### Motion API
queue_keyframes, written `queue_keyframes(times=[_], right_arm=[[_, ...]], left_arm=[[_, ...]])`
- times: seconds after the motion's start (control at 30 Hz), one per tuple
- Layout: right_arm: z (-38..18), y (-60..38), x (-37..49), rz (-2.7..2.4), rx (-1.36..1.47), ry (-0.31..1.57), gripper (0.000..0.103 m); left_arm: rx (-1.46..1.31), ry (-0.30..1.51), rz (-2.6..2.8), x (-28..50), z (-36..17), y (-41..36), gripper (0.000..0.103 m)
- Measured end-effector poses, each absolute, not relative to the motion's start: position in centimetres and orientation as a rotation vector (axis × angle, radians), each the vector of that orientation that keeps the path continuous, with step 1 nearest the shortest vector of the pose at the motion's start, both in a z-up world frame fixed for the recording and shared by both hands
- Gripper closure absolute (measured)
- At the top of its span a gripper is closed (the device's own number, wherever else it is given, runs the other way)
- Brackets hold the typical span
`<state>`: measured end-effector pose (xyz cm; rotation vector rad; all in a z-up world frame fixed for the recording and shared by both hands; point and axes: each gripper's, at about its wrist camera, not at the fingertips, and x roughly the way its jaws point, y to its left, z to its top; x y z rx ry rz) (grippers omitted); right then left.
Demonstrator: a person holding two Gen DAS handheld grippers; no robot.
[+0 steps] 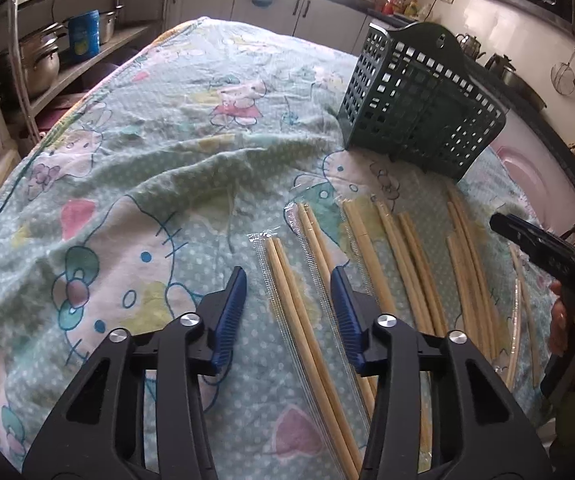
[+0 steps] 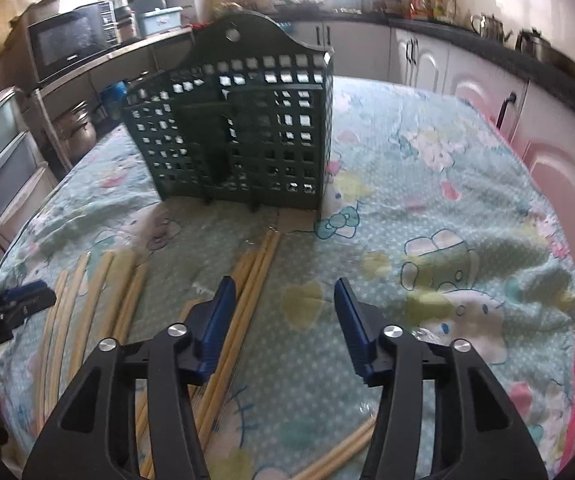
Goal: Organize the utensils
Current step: 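Move the left tool down to a chopstick while the right tool approaches another chopstick, then close the left tool on a wooden chopstick while the right tool grasps another chopstick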
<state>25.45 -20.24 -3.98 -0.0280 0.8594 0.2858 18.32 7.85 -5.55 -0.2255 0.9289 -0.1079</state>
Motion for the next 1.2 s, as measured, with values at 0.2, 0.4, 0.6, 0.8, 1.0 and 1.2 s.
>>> queue_keyframes(times=[0.2,0.4,0.6,0.8,1.0,1.2], right_arm=[[-5.5,-20.3,28.1,0.306,0.087,0.944,0.071],[-6.2,-20.0,29.8,0.3,0.127,0.96,0.078],[-6.4,-20.3,31.3,0.287,0.15,0.968,0.081],[-6.5,-20.9,32.7,0.303,0.201,0.987,0.08],[-6.4,-21.7,33.8,0.336,0.213,0.997,0.09],[-5.5,-23.2,32.9,0.398,0.22,0.986,0.095]], left_arm=[[-0.22,0.945,-0.085,19.3,-6.2,8.1,0.077],[-0.226,0.948,-0.079,19.8,-6.3,8.8,0.083],[-0.218,0.959,-0.071,20.4,-6.3,9.0,0.083],[-0.216,0.97,-0.064,20.8,-6.3,8.9,0.083],[-0.214,0.963,-0.049,21.2,-6.4,9.0,0.087],[-0.201,0.976,-0.04,21.5,-6.1,9.2,0.099]])
